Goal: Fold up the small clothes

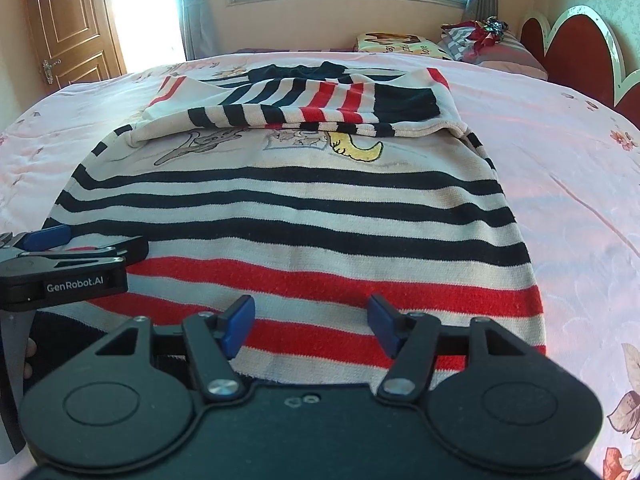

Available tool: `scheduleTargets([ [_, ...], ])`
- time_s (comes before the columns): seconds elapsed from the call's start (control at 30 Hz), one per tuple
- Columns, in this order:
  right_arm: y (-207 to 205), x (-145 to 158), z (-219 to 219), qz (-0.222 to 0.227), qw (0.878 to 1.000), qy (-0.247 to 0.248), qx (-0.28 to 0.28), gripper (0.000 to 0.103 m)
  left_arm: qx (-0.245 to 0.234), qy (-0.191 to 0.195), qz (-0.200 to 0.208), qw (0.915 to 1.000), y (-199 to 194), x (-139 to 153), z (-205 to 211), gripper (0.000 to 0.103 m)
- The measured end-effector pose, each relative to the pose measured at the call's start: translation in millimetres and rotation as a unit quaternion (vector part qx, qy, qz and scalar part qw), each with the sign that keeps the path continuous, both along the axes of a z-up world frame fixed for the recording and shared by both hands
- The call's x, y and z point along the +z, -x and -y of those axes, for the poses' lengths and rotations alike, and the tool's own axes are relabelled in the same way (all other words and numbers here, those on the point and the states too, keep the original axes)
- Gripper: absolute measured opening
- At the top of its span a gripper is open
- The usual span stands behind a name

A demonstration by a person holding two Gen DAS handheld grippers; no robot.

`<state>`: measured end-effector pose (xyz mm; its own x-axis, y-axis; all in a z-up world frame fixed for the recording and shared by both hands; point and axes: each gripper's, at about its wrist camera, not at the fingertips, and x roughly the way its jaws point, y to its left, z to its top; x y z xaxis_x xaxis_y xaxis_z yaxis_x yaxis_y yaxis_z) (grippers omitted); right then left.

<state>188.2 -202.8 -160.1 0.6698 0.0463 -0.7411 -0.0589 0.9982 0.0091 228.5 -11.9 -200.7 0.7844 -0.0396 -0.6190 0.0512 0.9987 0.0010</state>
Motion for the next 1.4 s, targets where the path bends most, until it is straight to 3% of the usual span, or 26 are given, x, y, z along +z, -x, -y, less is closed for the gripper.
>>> scheduleTargets([
  [0.43, 1.2, -4.1, -9.2, 0.000, 1.000, 0.018, 0.005, 0.068, 0.000, 0.000, 0.000, 1.0000, 0.2, 0.1, 0.0, 0.103],
  [1.4, 4.2, -2.7, -3.4, 0.004, 1.000, 0.008, 0.011, 0.070, -0.001, 0.004, -0.001, 1.0000, 0.0, 0.0, 0.3, 0.103],
])
